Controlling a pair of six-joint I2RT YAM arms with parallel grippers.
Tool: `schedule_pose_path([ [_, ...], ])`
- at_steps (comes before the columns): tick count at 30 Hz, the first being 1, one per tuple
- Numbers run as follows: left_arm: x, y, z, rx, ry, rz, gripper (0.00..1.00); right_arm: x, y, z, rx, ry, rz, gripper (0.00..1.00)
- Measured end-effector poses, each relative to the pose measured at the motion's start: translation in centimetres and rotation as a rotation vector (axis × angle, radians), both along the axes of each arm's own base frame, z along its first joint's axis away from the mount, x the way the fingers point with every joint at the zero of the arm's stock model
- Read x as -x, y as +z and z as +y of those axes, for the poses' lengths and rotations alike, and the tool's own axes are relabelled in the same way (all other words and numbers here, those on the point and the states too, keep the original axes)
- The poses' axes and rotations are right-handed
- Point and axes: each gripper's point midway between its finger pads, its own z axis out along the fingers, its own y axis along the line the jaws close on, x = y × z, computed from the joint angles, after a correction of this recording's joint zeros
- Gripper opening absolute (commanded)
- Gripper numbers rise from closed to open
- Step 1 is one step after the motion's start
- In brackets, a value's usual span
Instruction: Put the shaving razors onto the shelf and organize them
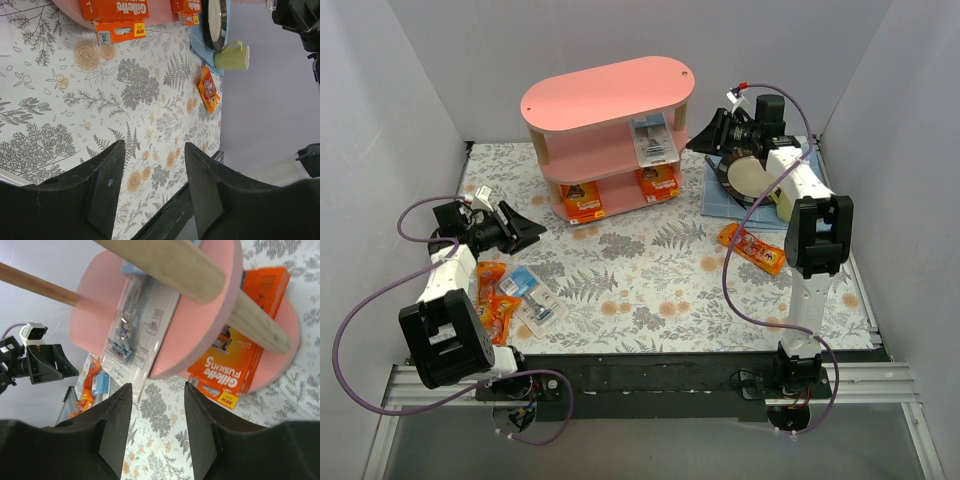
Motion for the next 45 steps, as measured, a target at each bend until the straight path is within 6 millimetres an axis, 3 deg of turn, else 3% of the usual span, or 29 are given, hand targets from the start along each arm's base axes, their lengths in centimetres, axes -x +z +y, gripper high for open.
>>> schedule_pose_path([
  [3, 0.1, -0.2, 0.0, 0.002, 0.000, 0.003, 0.47, 0.9, -1.8, -0.1, 0.000, -0.006, 0.066, 0.52],
  [7, 0.4, -0.7, -0.2, 0.008, -0.001, 0.018, 0.33, 1.9, -3.8, 0.4, 0.007, -0.001, 0.130, 0.45],
  [8, 0.5, -0.8, -0.2, 0.009, -0.001, 0.021, 0.28, 2.1, -4.0, 0.6, 0.011, 0.001, 0.138, 0.36],
  [10, 0.6, -1.0, -0.3, 0.014, -0.001, 0.028, 0.19, 2.5, -4.2, 1.2, 0.031, 0.007, 0.129, 0.31],
  [11, 0.7, -1.0, -0.3, 0.017, -0.002, 0.028, 0.06, 2.7, -4.2, 1.5, 0.046, 0.005, 0.118, 0.23],
  [12, 0.7, -1.0, -0.4, 0.020, -0.004, 0.027, 0.00, 3.1, -4.0, 1.8, 0.064, 0.000, 0.104, 0.15],
  [13, 0.7, -1.0, -0.4, 0.023, -0.007, 0.023, 0.00, 3.6, -3.6, 2.0, 0.086, -0.010, 0.090, 0.03],
  [14, 0.7, -1.0, -0.5, 0.028, -0.006, 0.023, 0.00, 4.1, -3.2, 2.1, 0.104, -0.014, 0.076, 0.01],
  [20, 0.5, -0.6, -0.7, 0.049, -0.016, -0.006, 0.00, 8.0, 2.7, 3.6, 0.209, 0.007, -0.152, 0.01],
  [23, 0.5, -0.7, -0.7, 0.059, -0.013, -0.007, 0.00, 9.2, 5.4, 5.2, 0.301, 0.031, -0.369, 0.01],
  [26, 0.7, -0.9, -0.8, 0.071, -0.011, 0.002, 0.00, 10.6, 5.5, 7.3, 0.402, 0.055, -0.585, 0.01],
  [30, 0.9, -1.1, -1.0, 0.084, -0.009, 0.007, 0.00, 12.2, 3.2, 10.3, 0.545, 0.118, -0.819, 0.01],
  [32, 1.1, -1.2, -1.1, 0.087, -0.008, 0.004, 0.00, 11.8, 2.3, 10.7, 0.603, 0.122, -0.881, 0.01],
  [37, 2.1, -1.2, -1.5, 0.093, -0.005, -0.006, 0.00, 8.2, 2.5, 9.8, 0.707, 0.021, -1.005, 0.01],
  [45, 3.8, -1.4, -2.2, 0.091, -0.004, -0.020, 0.00, 4.6, 2.0, 10.2, 0.759, -0.042, -1.056, 0.01],
])
